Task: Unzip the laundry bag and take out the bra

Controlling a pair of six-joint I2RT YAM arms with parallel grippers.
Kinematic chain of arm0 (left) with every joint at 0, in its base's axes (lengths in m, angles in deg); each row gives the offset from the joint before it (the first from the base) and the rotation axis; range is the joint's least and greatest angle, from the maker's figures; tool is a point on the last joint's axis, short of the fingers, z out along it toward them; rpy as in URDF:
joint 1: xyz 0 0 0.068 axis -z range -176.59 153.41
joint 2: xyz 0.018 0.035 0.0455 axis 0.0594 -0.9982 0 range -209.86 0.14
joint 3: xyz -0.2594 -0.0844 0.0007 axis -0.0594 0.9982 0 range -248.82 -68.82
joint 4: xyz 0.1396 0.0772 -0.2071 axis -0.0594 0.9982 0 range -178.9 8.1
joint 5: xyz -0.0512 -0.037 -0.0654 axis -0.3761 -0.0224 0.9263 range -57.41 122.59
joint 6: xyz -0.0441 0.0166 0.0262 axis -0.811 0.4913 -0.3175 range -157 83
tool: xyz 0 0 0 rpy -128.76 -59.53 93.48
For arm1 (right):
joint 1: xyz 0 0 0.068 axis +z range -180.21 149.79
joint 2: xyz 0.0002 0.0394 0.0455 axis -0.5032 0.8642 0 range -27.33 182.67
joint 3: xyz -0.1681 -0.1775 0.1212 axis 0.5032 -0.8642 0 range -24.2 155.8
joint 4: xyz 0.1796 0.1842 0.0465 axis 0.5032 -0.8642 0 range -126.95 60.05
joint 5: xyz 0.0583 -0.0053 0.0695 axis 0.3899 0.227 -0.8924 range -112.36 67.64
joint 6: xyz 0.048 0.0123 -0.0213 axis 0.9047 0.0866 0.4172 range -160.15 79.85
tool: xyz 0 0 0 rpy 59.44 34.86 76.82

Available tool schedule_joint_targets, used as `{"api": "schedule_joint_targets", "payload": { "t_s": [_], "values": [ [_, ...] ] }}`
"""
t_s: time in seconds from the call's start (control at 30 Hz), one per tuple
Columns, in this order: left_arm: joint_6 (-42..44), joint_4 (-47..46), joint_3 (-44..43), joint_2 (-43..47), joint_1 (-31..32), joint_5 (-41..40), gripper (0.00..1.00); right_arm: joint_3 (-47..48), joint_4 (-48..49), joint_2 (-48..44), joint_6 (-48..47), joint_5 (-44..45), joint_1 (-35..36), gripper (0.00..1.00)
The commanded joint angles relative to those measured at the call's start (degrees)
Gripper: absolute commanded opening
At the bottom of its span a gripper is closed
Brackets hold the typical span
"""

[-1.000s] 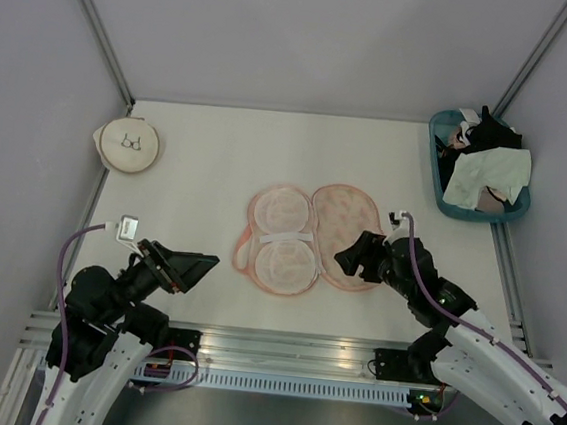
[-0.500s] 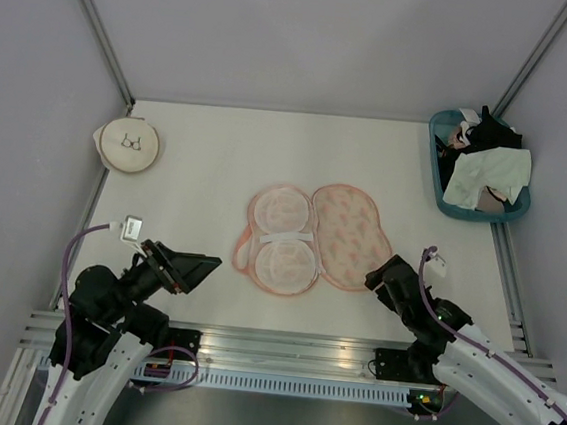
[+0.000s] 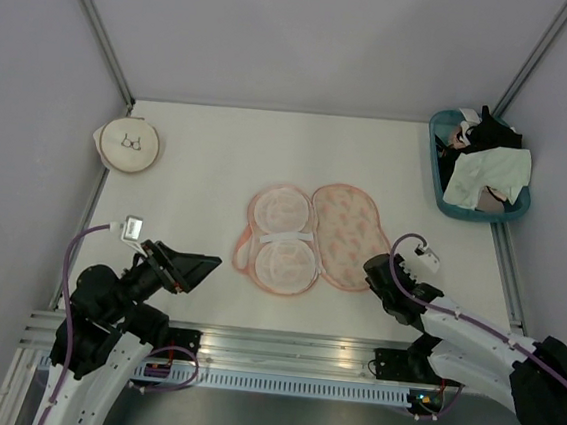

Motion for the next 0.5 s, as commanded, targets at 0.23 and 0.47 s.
{"api": "schedule_joint_targets", "payload": {
  "t_s": [0.23,0.47],
  "values": [
    [2.90,3.51,-3.63,3.30,-0.12,-2.52,0.99,2.76,4.26,9.45,-0.86,0.94,0.18,0.00],
    [2.90,4.48,-4.33,3.48,-0.12,-3.66,1.00,9.85,0.82,-4.00,-17.87,5.86,0.71,0.00]
  ]
}}
